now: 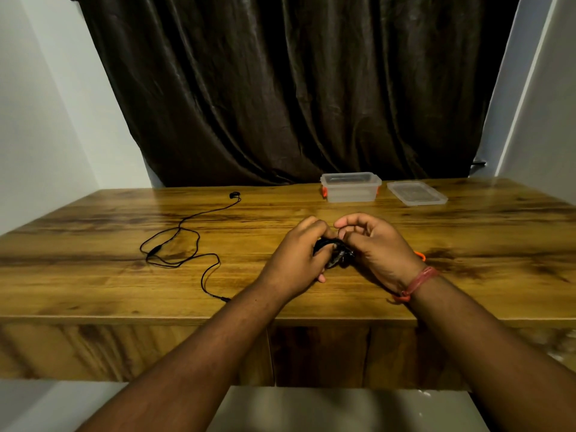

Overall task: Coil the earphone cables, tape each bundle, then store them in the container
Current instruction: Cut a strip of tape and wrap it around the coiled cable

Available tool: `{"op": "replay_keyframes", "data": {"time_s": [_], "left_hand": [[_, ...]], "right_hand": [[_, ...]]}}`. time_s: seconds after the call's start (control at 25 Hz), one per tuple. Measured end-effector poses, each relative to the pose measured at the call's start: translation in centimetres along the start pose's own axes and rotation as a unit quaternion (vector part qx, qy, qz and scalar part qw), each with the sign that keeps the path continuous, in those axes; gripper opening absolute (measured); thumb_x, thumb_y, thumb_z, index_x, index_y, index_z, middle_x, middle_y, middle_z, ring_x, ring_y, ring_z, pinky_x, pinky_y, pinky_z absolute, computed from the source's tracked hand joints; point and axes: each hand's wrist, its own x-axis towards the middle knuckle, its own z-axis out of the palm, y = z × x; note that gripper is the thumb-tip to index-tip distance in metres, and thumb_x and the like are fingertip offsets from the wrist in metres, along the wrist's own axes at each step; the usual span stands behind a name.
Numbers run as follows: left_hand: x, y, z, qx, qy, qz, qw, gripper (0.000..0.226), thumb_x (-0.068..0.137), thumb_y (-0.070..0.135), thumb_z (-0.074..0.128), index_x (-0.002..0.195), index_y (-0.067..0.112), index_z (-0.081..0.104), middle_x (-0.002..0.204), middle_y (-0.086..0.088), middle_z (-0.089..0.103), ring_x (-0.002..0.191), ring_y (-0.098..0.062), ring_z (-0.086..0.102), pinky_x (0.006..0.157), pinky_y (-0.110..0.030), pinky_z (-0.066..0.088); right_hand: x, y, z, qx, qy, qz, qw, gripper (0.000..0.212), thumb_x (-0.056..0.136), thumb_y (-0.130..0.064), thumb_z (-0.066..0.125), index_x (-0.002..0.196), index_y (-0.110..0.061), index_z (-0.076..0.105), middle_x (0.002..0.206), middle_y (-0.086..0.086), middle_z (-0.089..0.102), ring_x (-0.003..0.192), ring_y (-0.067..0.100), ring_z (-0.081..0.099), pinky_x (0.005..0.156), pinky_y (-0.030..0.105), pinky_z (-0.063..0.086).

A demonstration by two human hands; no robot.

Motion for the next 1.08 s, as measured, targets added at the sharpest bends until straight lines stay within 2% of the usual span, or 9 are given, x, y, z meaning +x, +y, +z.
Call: {"op": "replay_keyframes", "data": {"time_s": [0.16, 0.32, 0.4, 0.52, 0.6, 0.72, 0.8, 0.96, 1.08], "left_hand": [[0.18, -0.44, -0.03, -0.018, 0.016, -0.022, 0.999, 0.005, 0.093, 0.010, 0.061, 0.095, 0.014, 0.058, 0.104, 0.001, 0.049, 0.069, -0.018, 0.064, 0.046, -0.033, 0.058], [0.28, -0.68, 0.04, -0.040, 0.021, -0.041, 0.998, 0.005, 0.092, 0.015, 0.065, 0.093, 0.015, 0.060, 0.104, 0.000, 0.050, 0.067, -0.018, 0.064, 0.046, -0.032, 0.057], [0.33, -0.75, 0.15, -0.054, 0.025, -0.058, 0.997, 0.006, 0.092, 0.016, 0.066, 0.091, 0.016, 0.060, 0.104, 0.001, 0.052, 0.061, -0.016, 0.065, 0.046, -0.033, 0.057], [0.48, -0.80, 0.29, -0.079, 0.027, -0.087, 0.993, 0.008, 0.091, 0.016, 0.066, 0.089, 0.016, 0.059, 0.100, -0.004, 0.056, 0.052, -0.013, 0.063, 0.046, -0.034, 0.057], [0.55, -0.64, 0.31, -0.097, 0.023, -0.109, 0.989, 0.007, 0.092, 0.014, 0.065, 0.089, 0.015, 0.059, 0.086, -0.006, 0.058, 0.047, -0.010, 0.061, 0.045, -0.031, 0.056], [0.55, -0.35, 0.16, -0.129, 0.017, -0.136, 0.982, 0.006, 0.093, 0.013, 0.064, 0.095, 0.010, 0.059, 0.072, -0.003, 0.057, 0.045, -0.010, 0.058, 0.048, -0.035, 0.058], [0.57, -0.46, 0.16, -0.144, 0.017, -0.141, 0.979, 0.006, 0.092, 0.012, 0.064, 0.095, 0.010, 0.059, 0.071, -0.003, 0.057, 0.046, -0.011, 0.058, 0.051, -0.039, 0.059], [0.64, -0.86, 0.22, -0.143, 0.013, -0.133, 0.981, 0.007, 0.093, 0.014, 0.064, 0.091, 0.014, 0.057, 0.070, -0.004, 0.057, 0.047, -0.013, 0.058, 0.053, -0.045, 0.059], [0.55, -0.76, 0.12, -0.122, 0.005, -0.118, 0.985, 0.007, 0.094, 0.015, 0.063, 0.091, 0.016, 0.057, 0.081, -0.010, 0.060, 0.047, -0.013, 0.063, 0.046, -0.033, 0.055]], "right_hand": [[-0.27, -0.22, -0.05, -0.020, -0.010, -0.040, 0.999, 0.019, 0.093, 0.003, 0.059, 0.107, -0.008, 0.060, 0.083, 0.002, 0.061, 0.073, 0.017, 0.060, 0.064, 0.040, 0.053], [-0.45, -0.25, 0.19, -0.057, -0.034, -0.074, 0.995, 0.035, 0.085, 0.014, 0.063, 0.107, -0.012, 0.056, 0.084, 0.002, 0.058, 0.072, 0.006, 0.057, 0.069, 0.020, 0.053], [-0.48, -0.28, 0.28, -0.083, -0.036, -0.091, 0.992, 0.038, 0.085, 0.015, 0.062, 0.108, -0.014, 0.055, 0.086, 0.004, 0.055, 0.069, 0.003, 0.055, 0.068, 0.017, 0.050], [-0.46, -0.06, 0.09, -0.188, -0.016, -0.150, 0.970, 0.042, 0.084, 0.010, 0.065, 0.108, -0.024, 0.057, 0.092, 0.003, 0.058, 0.077, 0.010, 0.057, 0.074, 0.024, 0.051], [-0.46, 0.16, 0.10, -0.257, -0.002, -0.198, 0.946, 0.044, 0.083, 0.006, 0.067, 0.108, -0.029, 0.058, 0.094, 0.000, 0.060, 0.086, 0.015, 0.060, 0.079, 0.030, 0.053], [-0.43, 0.31, 0.28, -0.316, 0.014, -0.247, 0.916, 0.042, 0.083, 0.003, 0.069, 0.112, -0.025, 0.060, 0.095, -0.003, 0.061, 0.090, 0.015, 0.062, 0.079, 0.034, 0.055], [-0.42, 0.22, 0.38, -0.308, 0.025, -0.247, 0.918, 0.040, 0.082, 0.003, 0.070, 0.111, -0.022, 0.061, 0.094, -0.002, 0.062, 0.089, 0.014, 0.063, 0.078, 0.034, 0.056], [-0.54, -0.34, 0.54, -0.202, 0.034, -0.175, 0.963, 0.039, 0.082, 0.006, 0.070, 0.105, -0.023, 0.060, 0.088, -0.001, 0.063, 0.080, 0.008, 0.062, 0.075, 0.030, 0.054], [-0.70, -0.42, 0.55, -0.137, 0.024, -0.143, 0.980, 0.040, 0.083, 0.009, 0.067, 0.105, -0.023, 0.058, 0.085, -0.001, 0.062, 0.076, 0.008, 0.060, 0.070, 0.024, 0.053]]}}
